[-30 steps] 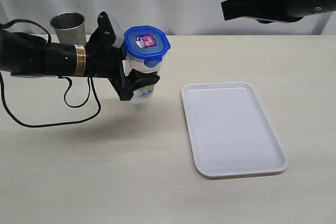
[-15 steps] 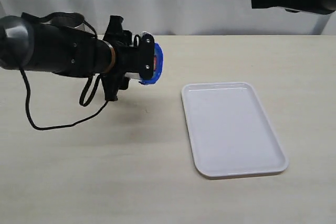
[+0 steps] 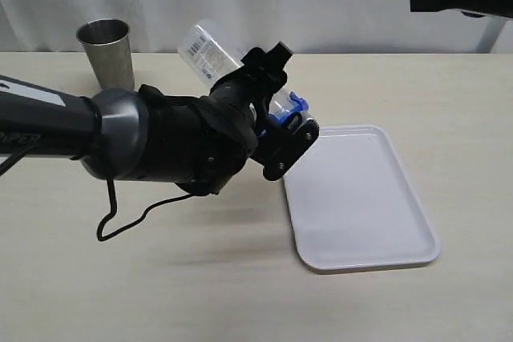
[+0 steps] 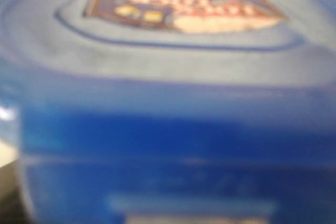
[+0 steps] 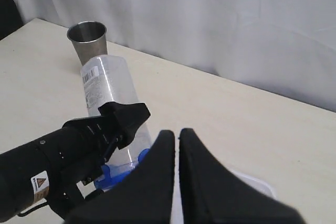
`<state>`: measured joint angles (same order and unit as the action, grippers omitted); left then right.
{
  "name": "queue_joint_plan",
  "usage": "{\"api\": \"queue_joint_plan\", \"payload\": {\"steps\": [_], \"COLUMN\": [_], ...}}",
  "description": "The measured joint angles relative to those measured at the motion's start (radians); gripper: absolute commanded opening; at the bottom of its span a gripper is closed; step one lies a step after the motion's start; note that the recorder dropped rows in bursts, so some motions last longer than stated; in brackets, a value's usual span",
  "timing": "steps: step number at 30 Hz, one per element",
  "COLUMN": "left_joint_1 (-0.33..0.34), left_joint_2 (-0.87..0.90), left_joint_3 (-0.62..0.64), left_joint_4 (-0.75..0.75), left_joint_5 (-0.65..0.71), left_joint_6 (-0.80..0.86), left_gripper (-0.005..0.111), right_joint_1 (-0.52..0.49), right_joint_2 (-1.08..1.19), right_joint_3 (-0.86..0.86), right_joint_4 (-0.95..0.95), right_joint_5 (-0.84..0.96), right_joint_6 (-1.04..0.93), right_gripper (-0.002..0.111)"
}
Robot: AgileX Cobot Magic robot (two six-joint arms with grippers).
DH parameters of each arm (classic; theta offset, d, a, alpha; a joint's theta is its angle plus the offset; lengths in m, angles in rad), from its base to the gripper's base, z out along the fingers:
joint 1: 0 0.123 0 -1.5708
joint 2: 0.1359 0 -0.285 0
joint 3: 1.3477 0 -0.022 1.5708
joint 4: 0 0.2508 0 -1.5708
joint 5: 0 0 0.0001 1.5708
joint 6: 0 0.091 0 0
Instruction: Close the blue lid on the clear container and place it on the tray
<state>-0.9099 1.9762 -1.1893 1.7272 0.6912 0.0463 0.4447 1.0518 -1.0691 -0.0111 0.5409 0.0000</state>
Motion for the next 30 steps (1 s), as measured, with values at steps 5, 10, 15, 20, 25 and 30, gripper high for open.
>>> {"api": "queue_joint_plan", "payload": {"steps": [5, 10, 15, 20, 25, 30], "left_joint_1": [-0.056, -0.103, -0.134, -0.136, -0.059, 0.026], "left_joint_2": [0.029, 0.14, 0.23, 0.24, 0.226, 0.211], "left_joint_3": [-0.023, -0.113, -0.196, -0.21, -0.212, -0.218], "left_joint_4": [0.003, 0.009, 0.009, -0.01, -0.122, -0.162], "left_joint_5": [-0.232, -0.25, -0.242, -0.222, -0.524, -0.671], "left_joint_6": [-0.064, -0.079, -0.083, -0.173, -0.588, -0.835], "left_gripper": [0.0, 0.0, 0.0, 0.0, 0.0, 0.0], "right_joint_1": [0.0, 0.0, 0.0, 0.0, 0.0, 0.0], "right_joint_2": [0.0, 0.0, 0.0, 0.0, 0.0, 0.0], "right_joint_3": [0.0, 0.0, 0.0, 0.0, 0.0, 0.0], "right_joint_4": [0.0, 0.0, 0.0, 0.0, 0.0, 0.0], "right_joint_5": [0.006, 0.006, 0.008, 0.008, 0.008, 0.002], "right_joint_6": [0.0, 0.0, 0.0, 0.0, 0.0, 0.0], "right_gripper": [0.004, 0.004, 0.004, 0.004, 0.004, 0.004]}}
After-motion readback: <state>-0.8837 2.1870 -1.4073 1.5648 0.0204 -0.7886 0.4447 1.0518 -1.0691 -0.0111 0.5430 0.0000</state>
